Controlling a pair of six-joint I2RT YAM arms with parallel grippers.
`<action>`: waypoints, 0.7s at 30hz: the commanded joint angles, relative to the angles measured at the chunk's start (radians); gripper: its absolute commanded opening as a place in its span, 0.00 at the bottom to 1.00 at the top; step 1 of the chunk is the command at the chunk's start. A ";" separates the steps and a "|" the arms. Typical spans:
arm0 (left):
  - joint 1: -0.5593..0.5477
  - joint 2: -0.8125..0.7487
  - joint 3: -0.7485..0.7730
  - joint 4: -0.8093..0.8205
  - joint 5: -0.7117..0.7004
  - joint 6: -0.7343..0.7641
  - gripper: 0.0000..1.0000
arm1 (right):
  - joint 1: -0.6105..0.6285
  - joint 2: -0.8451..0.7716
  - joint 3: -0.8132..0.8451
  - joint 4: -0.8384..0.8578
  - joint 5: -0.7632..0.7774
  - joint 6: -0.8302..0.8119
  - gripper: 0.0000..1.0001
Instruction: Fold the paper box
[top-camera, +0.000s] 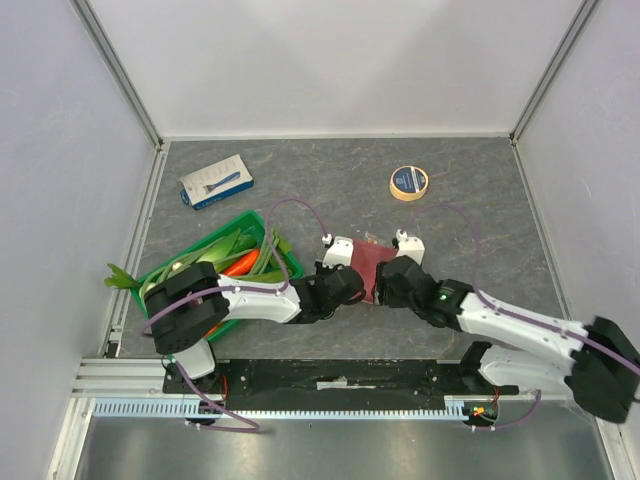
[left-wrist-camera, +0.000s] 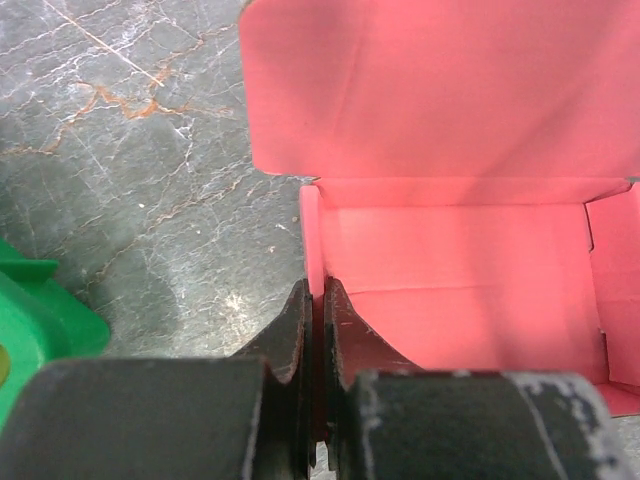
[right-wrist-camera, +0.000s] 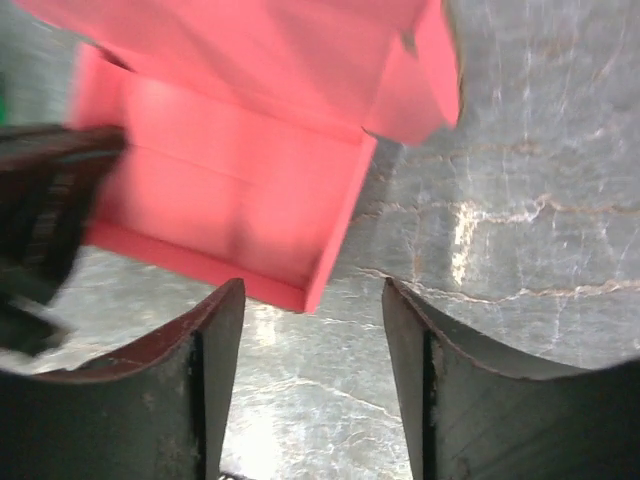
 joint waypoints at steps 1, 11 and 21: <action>0.003 0.034 0.049 0.035 0.005 0.035 0.02 | -0.043 -0.235 0.005 0.020 -0.076 -0.114 0.68; 0.025 -0.030 0.020 0.000 0.078 0.018 0.54 | -0.268 -0.329 0.275 -0.221 -0.111 -0.328 0.80; 0.043 -0.417 -0.108 -0.107 0.371 0.014 0.76 | -0.675 -0.030 0.473 -0.238 -0.542 -0.463 0.81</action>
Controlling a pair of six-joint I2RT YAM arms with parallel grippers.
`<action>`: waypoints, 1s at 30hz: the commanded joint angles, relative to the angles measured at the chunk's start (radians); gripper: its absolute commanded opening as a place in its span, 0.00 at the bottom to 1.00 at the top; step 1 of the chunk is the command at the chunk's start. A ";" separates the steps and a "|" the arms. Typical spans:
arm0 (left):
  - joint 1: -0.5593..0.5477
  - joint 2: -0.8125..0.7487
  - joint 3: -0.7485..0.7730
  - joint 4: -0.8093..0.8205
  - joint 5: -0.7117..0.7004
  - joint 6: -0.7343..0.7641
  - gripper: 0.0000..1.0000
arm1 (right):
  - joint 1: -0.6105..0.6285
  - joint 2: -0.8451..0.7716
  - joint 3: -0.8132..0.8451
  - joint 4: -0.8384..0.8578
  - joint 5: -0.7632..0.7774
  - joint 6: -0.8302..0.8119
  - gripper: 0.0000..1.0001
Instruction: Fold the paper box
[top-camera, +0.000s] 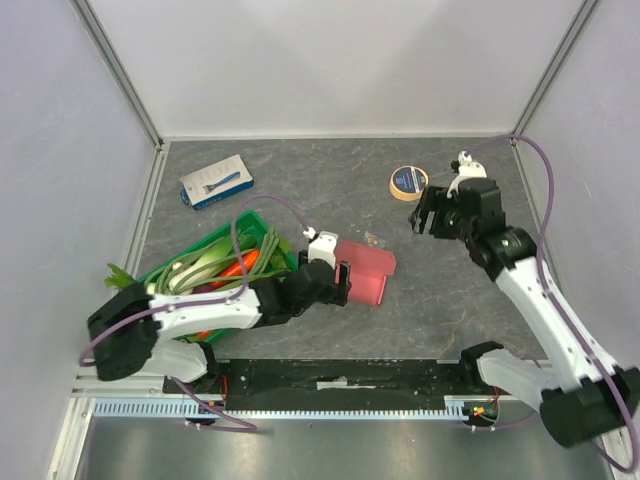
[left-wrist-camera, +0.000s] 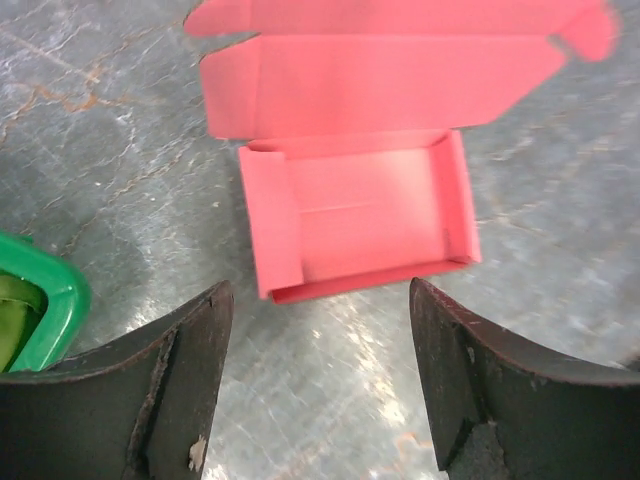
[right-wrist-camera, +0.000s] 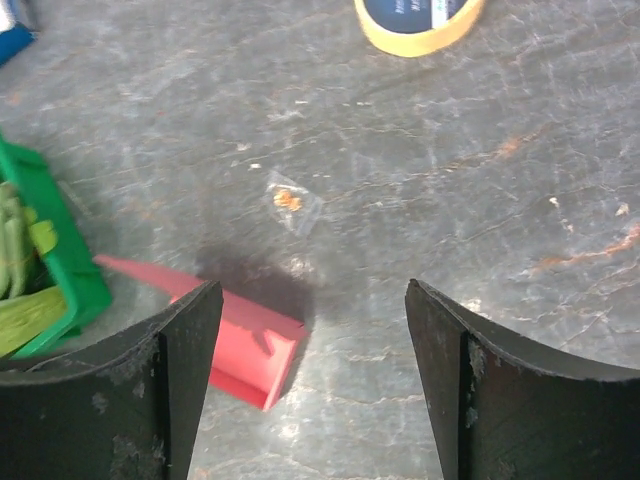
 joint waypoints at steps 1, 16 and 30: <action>0.028 -0.163 -0.021 -0.086 0.136 0.002 0.74 | -0.110 0.132 0.035 -0.006 -0.261 -0.079 0.81; 0.316 0.077 0.061 -0.013 0.518 0.163 0.41 | -0.136 -0.069 -0.280 -0.006 -0.334 -0.002 0.76; 0.318 0.185 0.059 0.122 0.509 0.164 0.35 | 0.065 -0.218 -0.679 0.479 -0.380 0.347 0.59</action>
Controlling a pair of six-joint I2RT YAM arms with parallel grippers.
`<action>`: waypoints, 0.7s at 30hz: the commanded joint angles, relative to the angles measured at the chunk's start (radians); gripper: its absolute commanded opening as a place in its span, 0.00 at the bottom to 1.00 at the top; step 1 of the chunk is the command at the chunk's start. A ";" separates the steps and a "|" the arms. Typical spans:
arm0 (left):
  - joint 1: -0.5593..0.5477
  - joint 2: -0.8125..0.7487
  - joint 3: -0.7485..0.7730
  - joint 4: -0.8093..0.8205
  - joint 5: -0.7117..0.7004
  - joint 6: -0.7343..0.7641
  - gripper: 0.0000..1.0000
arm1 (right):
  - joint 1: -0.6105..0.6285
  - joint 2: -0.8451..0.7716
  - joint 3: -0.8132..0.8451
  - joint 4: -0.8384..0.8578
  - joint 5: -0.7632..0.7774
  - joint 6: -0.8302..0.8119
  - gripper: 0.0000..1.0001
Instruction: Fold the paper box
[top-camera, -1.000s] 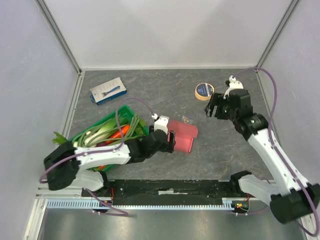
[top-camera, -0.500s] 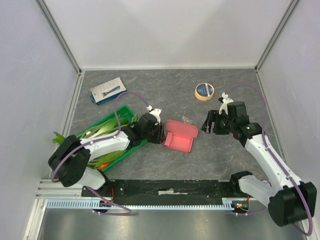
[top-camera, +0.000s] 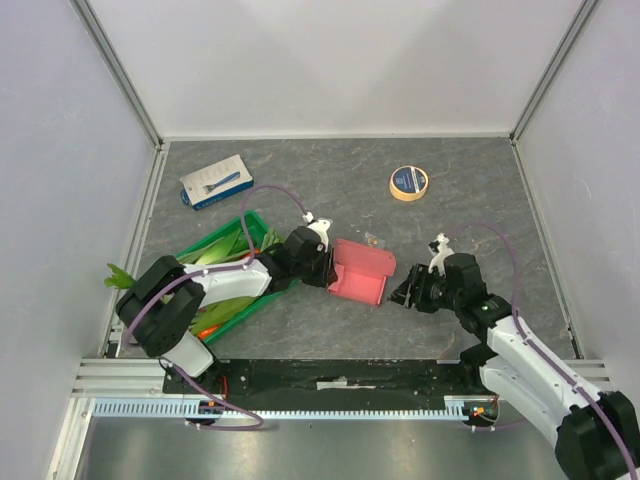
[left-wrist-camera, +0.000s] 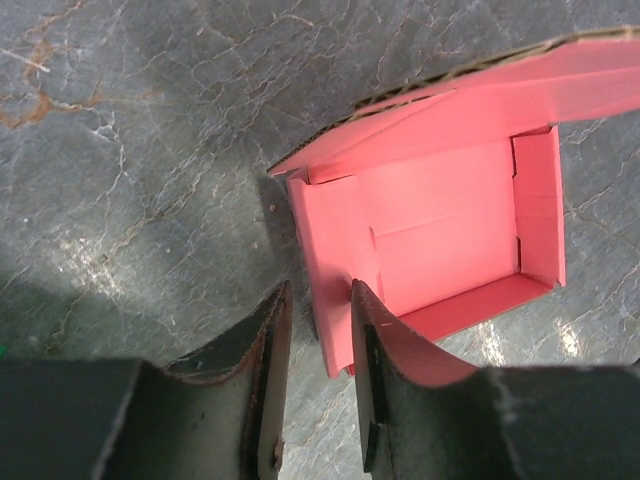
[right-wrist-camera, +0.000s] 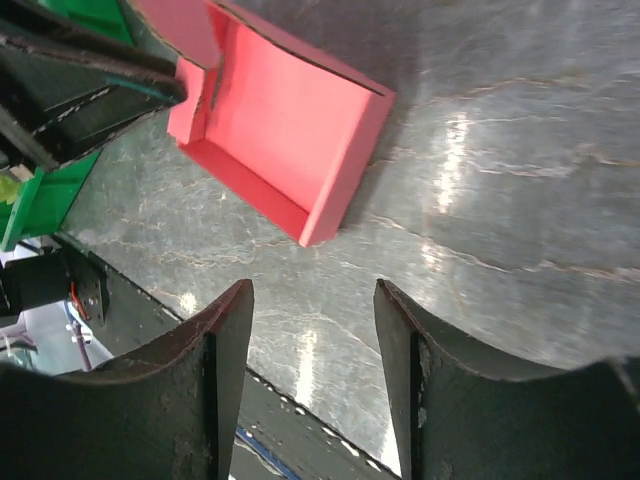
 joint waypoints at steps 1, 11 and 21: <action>0.000 0.033 0.032 0.063 -0.011 0.040 0.35 | 0.141 0.056 -0.007 0.239 0.130 0.120 0.59; -0.001 0.052 0.027 0.100 -0.060 0.044 0.29 | 0.250 0.245 0.050 0.245 0.388 0.101 0.38; -0.101 0.073 0.044 0.096 -0.249 0.107 0.32 | 0.319 0.295 0.041 0.334 0.437 0.150 0.43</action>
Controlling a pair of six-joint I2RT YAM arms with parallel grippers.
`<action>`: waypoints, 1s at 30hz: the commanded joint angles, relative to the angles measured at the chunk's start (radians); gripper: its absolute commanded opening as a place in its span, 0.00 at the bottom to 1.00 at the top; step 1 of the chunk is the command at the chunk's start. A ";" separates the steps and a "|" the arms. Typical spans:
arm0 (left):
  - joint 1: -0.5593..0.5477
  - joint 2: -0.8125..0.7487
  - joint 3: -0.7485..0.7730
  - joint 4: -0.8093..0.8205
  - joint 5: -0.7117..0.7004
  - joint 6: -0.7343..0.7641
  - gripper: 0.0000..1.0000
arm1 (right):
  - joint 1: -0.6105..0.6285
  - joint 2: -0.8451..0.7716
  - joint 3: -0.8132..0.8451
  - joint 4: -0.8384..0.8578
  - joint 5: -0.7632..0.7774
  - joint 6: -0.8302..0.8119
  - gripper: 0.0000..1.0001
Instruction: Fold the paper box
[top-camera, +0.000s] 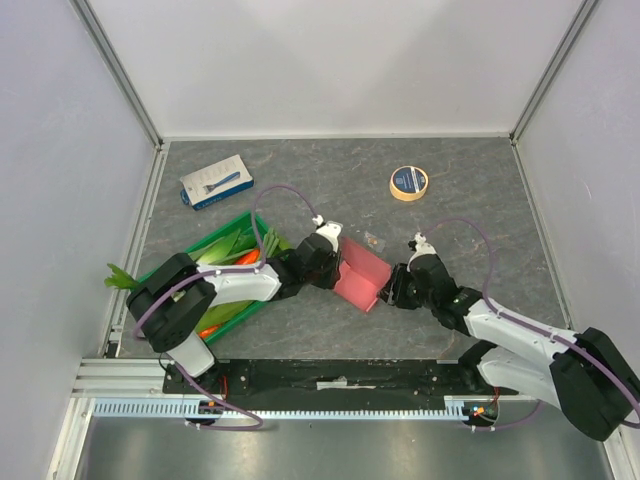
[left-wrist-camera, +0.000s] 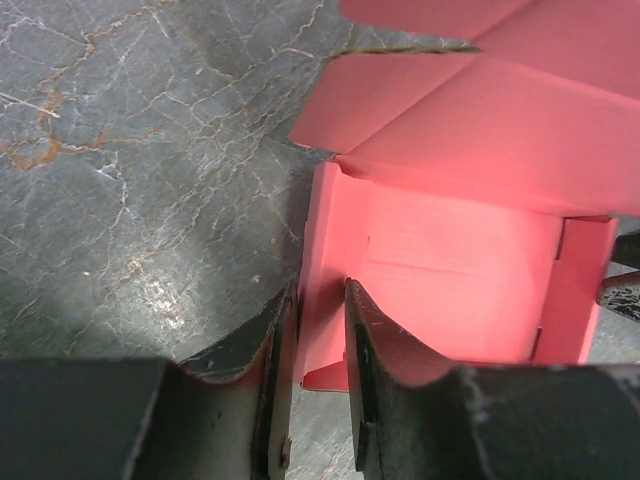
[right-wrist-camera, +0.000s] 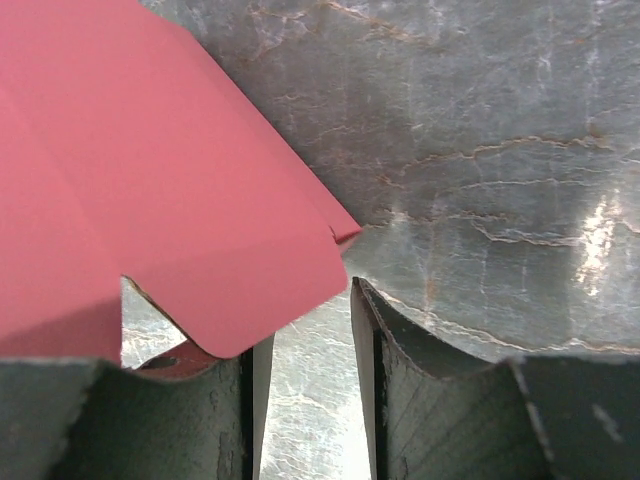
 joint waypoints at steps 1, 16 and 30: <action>-0.036 0.021 0.031 0.027 -0.116 0.069 0.32 | 0.035 -0.018 0.026 0.068 0.078 0.040 0.44; -0.140 0.042 0.067 -0.044 -0.285 -0.038 0.22 | 0.129 0.041 0.047 -0.029 0.250 0.176 0.43; -0.101 -0.034 0.105 -0.150 -0.181 -0.026 0.50 | 0.187 0.124 0.119 -0.116 0.364 0.129 0.21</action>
